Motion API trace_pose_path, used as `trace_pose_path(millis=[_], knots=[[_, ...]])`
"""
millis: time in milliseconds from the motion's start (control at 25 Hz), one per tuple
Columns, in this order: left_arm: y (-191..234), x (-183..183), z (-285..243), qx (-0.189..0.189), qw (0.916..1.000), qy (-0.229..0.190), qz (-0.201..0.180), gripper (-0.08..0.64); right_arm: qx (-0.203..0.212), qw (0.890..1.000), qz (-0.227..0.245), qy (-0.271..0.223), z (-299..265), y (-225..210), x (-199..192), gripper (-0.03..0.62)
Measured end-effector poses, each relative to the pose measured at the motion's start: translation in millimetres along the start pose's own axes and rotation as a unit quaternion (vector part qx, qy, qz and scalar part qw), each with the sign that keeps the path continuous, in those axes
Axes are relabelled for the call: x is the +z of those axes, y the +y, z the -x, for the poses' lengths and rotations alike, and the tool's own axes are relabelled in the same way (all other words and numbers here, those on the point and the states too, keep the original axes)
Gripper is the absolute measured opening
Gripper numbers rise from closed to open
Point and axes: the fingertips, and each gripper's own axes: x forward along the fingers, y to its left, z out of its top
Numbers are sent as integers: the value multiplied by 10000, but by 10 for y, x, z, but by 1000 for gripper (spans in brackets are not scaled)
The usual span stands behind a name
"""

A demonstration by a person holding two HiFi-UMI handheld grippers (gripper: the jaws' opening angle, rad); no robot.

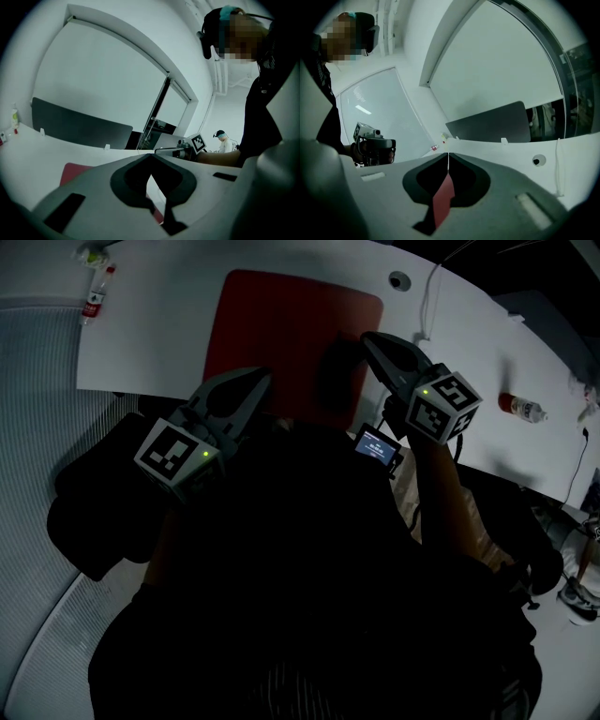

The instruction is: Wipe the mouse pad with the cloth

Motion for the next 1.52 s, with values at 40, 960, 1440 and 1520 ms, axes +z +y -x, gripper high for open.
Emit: trace_pose_path(millis=[40,960,1440,1520], knots=[[30,-25,-2,26,10000,46,31,0,5,10000,-15,52,-27,-37,-34,-2],[652,-445,-832,-772,9927,898,230,0,-721,9798,-131,1863,-475,-702,-1045,276],[994,-623,-504,-245,9946,761,668,0,-287,8868,1887,4209,-824,-808,-2343,448],[1036,-676,-460,-169,9943,749,735,-1,-282,8638,2144,4551,-824,-905,-2563,449]])
